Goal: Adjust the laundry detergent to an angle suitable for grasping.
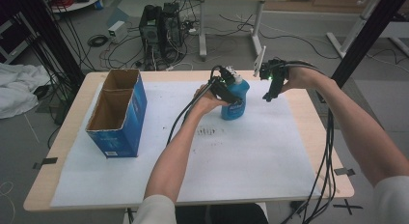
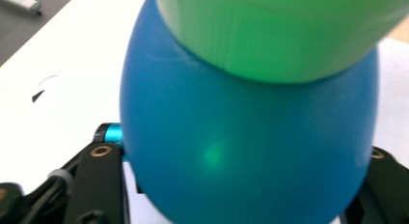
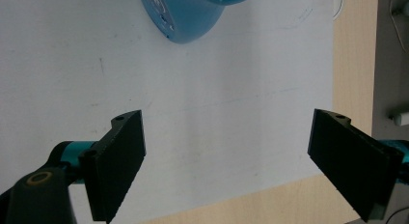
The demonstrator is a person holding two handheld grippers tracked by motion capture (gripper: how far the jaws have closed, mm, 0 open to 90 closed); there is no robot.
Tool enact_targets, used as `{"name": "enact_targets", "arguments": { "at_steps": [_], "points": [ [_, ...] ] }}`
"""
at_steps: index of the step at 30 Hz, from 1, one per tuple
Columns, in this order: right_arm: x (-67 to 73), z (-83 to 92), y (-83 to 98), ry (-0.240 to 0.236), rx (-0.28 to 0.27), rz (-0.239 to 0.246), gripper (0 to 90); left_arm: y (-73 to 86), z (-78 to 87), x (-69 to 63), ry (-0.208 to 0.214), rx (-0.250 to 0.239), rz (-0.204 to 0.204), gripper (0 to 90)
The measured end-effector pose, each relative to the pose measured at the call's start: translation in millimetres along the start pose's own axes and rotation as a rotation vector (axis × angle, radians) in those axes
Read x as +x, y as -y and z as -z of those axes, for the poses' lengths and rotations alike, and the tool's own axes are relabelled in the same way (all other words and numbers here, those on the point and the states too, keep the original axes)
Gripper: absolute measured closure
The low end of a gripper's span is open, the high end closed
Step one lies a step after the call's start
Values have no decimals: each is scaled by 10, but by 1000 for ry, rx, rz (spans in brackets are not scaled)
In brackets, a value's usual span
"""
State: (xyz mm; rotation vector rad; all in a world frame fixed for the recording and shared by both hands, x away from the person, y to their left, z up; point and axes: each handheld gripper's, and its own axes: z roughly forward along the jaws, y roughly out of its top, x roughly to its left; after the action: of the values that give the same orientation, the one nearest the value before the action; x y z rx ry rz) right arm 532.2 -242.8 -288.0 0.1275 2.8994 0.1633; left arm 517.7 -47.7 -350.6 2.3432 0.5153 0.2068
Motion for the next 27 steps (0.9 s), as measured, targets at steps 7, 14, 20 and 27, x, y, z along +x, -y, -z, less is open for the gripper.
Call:
{"name": "enact_targets", "arguments": {
  "at_steps": [7,14,20,27],
  "points": [
    [0,5,-1,3,0,-4,123,11,9,31,9,-1,-12,427],
    [-1,22,7,2,-6,-6,123,27,-1,10,13,-32,20,439],
    [5,33,17,5,-2,-9,123,20,9,-10,4,-34,6,444],
    [6,79,21,7,-14,-14,123,16,184,-68,11,-39,-32,446]
  ]
}}
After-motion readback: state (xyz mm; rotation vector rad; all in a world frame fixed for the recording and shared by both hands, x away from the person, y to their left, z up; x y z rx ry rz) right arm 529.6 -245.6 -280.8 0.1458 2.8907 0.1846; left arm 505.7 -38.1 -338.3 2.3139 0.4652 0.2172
